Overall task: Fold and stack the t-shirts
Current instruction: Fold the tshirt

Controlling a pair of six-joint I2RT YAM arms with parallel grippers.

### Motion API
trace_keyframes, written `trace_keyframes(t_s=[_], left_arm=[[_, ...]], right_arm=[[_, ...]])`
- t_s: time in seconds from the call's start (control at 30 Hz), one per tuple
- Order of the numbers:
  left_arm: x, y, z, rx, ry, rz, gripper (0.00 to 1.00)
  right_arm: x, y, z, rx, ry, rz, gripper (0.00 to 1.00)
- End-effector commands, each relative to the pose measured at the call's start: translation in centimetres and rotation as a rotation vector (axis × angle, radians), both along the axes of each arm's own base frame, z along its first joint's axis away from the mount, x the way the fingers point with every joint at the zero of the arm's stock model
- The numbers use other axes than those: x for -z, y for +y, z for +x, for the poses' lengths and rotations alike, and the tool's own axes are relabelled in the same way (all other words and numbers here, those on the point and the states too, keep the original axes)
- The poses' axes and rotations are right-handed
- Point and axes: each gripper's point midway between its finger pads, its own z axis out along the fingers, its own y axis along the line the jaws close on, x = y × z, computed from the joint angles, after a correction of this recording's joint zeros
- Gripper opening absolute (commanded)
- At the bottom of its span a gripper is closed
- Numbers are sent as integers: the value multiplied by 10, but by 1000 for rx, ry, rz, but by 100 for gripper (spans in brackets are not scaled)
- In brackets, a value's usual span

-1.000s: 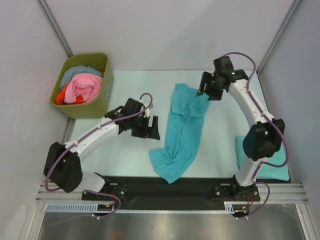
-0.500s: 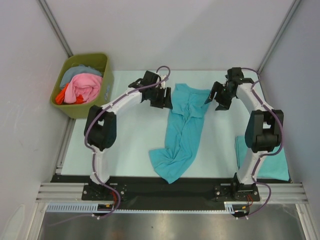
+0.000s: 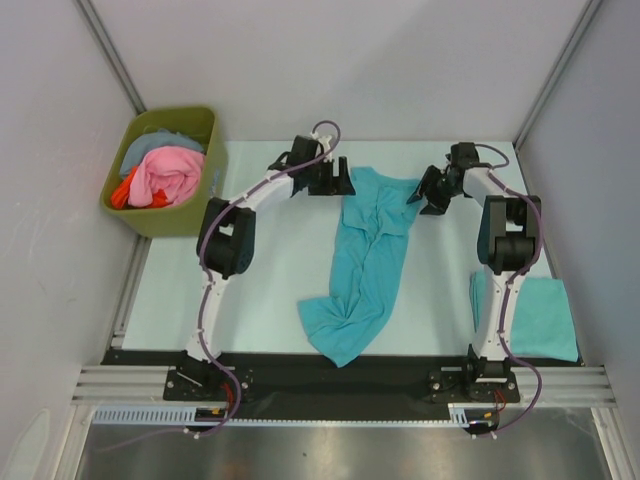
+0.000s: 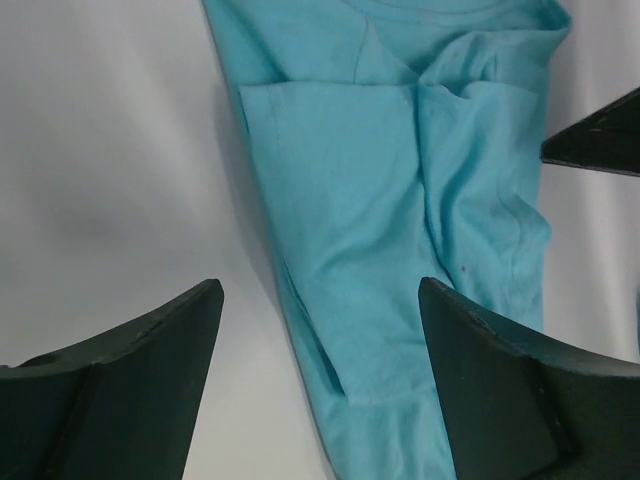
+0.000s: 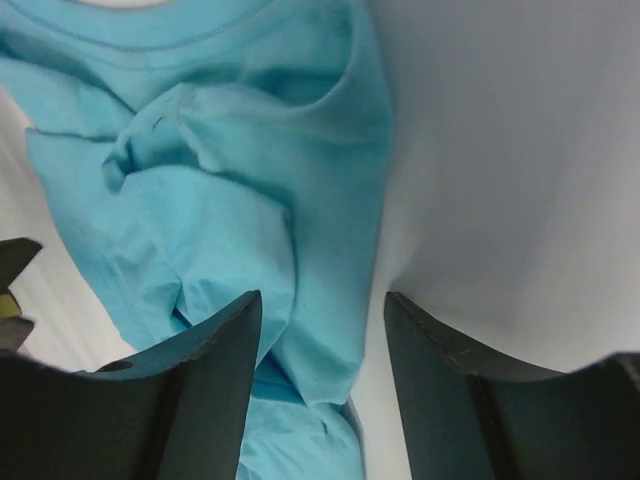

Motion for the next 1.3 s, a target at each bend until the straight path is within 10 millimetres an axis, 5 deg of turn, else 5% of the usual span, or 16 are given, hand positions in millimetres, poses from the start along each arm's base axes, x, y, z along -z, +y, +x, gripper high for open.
trace_keyframes(t_s=[0.0, 0.27, 0.47, 0.73, 0.83, 0.9, 1.27], left_arm=[[-9, -21, 25, -17, -65, -104, 84], [29, -32, 39, -82, 1, -167, 77], [28, -46, 44, -84, 54, -247, 66], [33, -47, 46, -152, 103, -317, 38], [24, -49, 58, -178, 72, -358, 19], [18, -48, 66, -195, 46, -385, 1], [-20, -20, 132, -346, -113, -498, 0]], right_arm=[[-14, -9, 28, 48, -86, 24, 58], [-8, -17, 44, 90, -112, 14, 56], [15, -8, 46, 99, -62, 34, 48], [16, -2, 66, 119, -129, 36, 15], [17, 4, 78, 119, -160, 73, 0], [8, 11, 92, 112, -198, 104, 0], [-17, 47, 167, 112, -367, 228, 0]])
